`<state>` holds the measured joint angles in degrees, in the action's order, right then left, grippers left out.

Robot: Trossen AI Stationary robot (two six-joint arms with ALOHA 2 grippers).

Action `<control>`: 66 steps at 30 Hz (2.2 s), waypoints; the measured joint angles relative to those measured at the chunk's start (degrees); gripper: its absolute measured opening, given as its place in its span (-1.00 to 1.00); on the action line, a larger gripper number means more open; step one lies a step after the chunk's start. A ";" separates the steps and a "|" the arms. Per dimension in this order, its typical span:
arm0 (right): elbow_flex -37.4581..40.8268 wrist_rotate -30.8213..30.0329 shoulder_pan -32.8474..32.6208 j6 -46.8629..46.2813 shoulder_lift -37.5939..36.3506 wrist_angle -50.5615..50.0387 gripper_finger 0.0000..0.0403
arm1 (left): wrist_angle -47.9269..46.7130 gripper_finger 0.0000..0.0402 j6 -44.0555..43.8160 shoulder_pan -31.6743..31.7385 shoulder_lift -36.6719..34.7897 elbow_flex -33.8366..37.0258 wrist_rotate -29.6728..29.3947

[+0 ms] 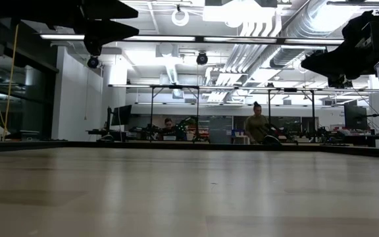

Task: Pick and place USB-C Cables
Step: Return to Home Position

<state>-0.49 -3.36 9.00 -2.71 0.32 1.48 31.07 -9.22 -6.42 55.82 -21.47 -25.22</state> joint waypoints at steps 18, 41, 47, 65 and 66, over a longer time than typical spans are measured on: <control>0.00 -0.04 0.00 -4.81 0.00 0.00 -0.98 | -0.90 0.05 3.99 0.20 -1.18 0.03 -0.57; 0.01 -0.07 0.00 -4.79 0.07 0.02 -0.98 | -33.39 0.05 3.38 14.01 -34.18 -1.43 19.94; 0.02 -0.09 0.00 -4.79 0.07 0.02 -0.98 | -28.16 0.03 1.20 14.01 -39.34 7.78 16.55; 0.02 -0.07 0.00 -4.79 0.07 0.02 -0.98 | -28.13 -0.98 1.60 13.85 -52.33 20.90 15.94; 0.02 -0.07 0.00 -4.79 0.07 0.02 -0.98 | -28.48 -0.99 1.78 13.86 -52.57 20.90 15.77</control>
<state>-0.47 -3.42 8.99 -7.51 0.38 1.50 2.59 -7.44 7.44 3.25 -0.58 -9.45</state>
